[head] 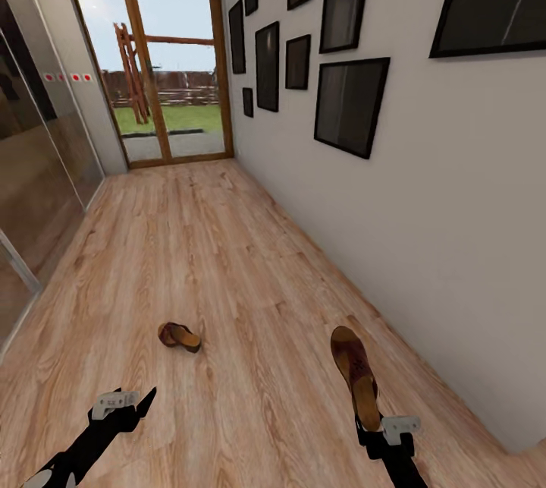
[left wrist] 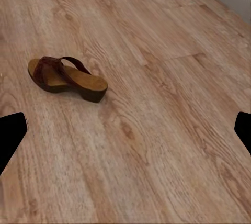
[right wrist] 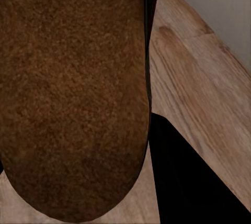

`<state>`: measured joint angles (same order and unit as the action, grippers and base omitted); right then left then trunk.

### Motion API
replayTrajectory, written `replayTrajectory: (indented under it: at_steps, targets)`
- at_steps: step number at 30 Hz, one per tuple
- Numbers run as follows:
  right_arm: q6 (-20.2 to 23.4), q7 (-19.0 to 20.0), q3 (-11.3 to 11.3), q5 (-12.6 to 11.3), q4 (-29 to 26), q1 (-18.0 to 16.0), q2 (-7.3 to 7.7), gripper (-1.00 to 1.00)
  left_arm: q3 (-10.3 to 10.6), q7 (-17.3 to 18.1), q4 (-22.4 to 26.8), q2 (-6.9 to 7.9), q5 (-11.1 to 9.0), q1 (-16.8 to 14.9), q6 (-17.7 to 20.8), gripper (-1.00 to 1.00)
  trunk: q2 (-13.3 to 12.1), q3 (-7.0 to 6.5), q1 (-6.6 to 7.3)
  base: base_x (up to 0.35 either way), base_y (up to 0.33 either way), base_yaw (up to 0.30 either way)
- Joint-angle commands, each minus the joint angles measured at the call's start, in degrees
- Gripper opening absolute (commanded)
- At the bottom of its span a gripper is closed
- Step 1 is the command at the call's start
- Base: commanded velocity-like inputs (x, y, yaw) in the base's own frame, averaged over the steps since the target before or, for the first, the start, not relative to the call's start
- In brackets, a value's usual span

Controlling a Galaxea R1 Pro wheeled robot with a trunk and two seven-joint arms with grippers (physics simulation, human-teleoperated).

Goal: Pick up the two gym shoes and the two sandals from the corridor floor and place them onto the hallstand (shoe rack) in the corridor, making sure they are on the rack and not on the floor. Arrange them so the two gym shoes are next to each other and the two sandals are next to each other.

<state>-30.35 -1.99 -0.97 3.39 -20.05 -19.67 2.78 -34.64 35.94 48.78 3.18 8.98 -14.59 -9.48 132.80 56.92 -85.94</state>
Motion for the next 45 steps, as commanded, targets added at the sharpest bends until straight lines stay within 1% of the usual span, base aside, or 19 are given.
replayTrajectory:
  at_steps: [1, 7, 29, 45]
  targets:
    - [-0.1, -0.1, -0.1, 0.1, 0.0, 0.0, 0.03, -1.00, -0.3, 0.2, 0.0, -0.05, 0.6, -0.1, -0.4, 1.00, 0.0, -0.01, -0.02, 0.335, -0.055, 0.223]
    - [-0.1, -0.1, -0.1, 0.1, -0.1, 0.0, 0.03, -1.00, -0.4, 0.2, 0.0, -0.05, 0.6, -0.1, -0.4, 1.00, 0.0, -0.23, -0.02, 0.295, -0.136, 0.169]
    - [-0.1, -0.1, -0.1, 0.1, -0.2, 0.0, 0.03, -1.00, -0.5, 0.2, 0.0, -0.02, 0.6, -0.1, -0.4, 1.00, 0.0, -0.26, -0.02, 0.254, -0.166, 0.014]
    - [-0.1, -0.1, -0.1, 0.1, -0.2, 0.0, 0.03, -1.00, -0.5, -0.1, 0.1, -0.02, 0.5, -0.1, -0.3, 1.00, 0.0, -0.26, -0.02, 0.082, -0.262, 0.267]
